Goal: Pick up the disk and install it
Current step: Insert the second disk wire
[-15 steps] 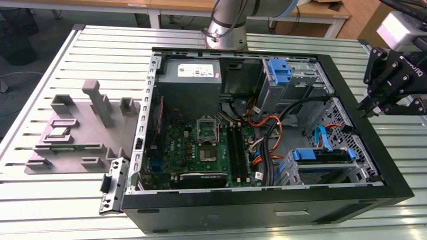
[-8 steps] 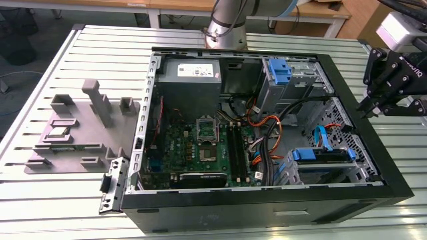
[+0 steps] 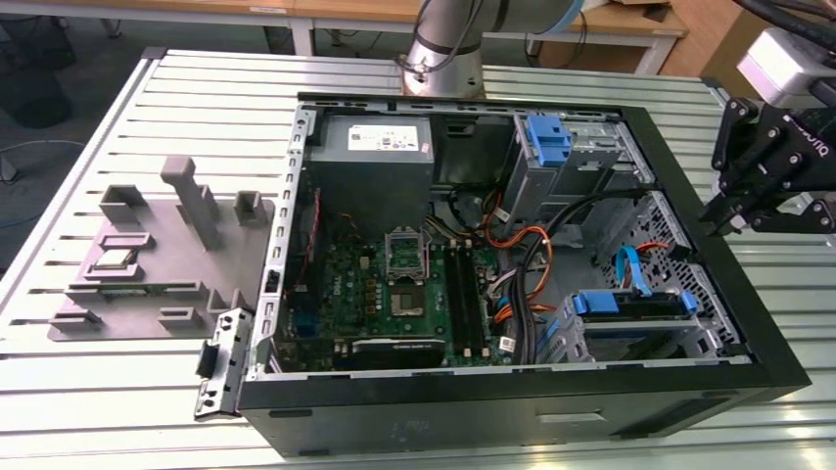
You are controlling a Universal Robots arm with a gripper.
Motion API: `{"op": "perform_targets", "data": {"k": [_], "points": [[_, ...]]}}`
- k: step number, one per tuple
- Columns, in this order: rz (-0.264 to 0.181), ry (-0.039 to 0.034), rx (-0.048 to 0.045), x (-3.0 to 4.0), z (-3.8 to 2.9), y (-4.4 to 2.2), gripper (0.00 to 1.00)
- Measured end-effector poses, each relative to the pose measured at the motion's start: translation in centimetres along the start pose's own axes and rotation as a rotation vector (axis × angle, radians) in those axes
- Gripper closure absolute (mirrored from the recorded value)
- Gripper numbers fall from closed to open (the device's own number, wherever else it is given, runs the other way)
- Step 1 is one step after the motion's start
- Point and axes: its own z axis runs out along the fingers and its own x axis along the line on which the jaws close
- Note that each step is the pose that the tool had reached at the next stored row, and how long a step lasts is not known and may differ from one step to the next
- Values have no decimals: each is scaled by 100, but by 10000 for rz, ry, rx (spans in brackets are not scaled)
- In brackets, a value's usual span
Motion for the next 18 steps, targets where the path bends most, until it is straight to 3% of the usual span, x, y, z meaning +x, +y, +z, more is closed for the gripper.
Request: {"op": "perform_targets", "data": {"k": [18], "points": [[-1, 0, 0, 8, 18, 30, 77]]}}
